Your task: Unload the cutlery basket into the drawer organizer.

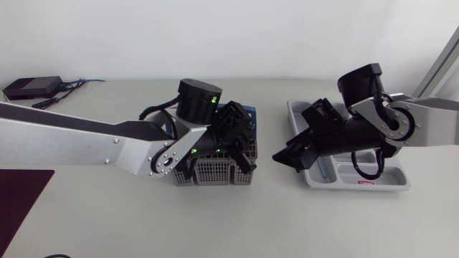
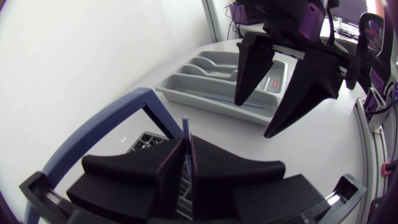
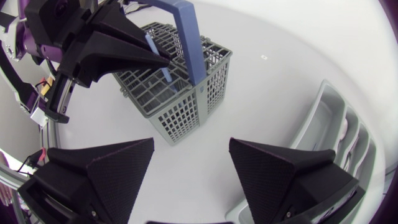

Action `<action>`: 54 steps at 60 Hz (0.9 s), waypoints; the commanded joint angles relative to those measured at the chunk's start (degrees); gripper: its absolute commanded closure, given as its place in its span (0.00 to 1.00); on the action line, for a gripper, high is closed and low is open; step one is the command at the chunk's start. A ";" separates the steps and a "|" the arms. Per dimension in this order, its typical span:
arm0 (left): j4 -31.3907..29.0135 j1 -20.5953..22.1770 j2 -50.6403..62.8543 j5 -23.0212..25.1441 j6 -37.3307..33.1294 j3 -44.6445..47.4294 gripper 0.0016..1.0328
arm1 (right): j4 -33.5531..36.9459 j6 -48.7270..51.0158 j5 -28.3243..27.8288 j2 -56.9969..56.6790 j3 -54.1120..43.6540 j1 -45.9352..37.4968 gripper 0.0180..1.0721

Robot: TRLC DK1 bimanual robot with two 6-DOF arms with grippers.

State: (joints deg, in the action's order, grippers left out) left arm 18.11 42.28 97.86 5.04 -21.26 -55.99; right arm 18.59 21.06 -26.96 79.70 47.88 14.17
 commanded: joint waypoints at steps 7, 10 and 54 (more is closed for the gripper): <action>0.52 -0.89 -3.82 -0.38 -0.54 -0.26 0.85 | -0.22 0.83 0.15 -1.57 -2.17 0.42 0.17; -0.44 -0.80 -5.49 -0.38 -0.10 -0.09 0.85 | -0.22 0.83 0.15 -2.09 -2.26 0.50 0.17; -20.57 -0.01 -21.49 9.38 12.03 -5.54 0.84 | 2.77 1.00 -0.29 -20.99 -3.84 9.82 0.17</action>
State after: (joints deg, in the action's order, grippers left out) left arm -0.84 42.15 77.12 12.56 -12.08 -58.70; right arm 20.53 21.15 -27.00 59.51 44.86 22.92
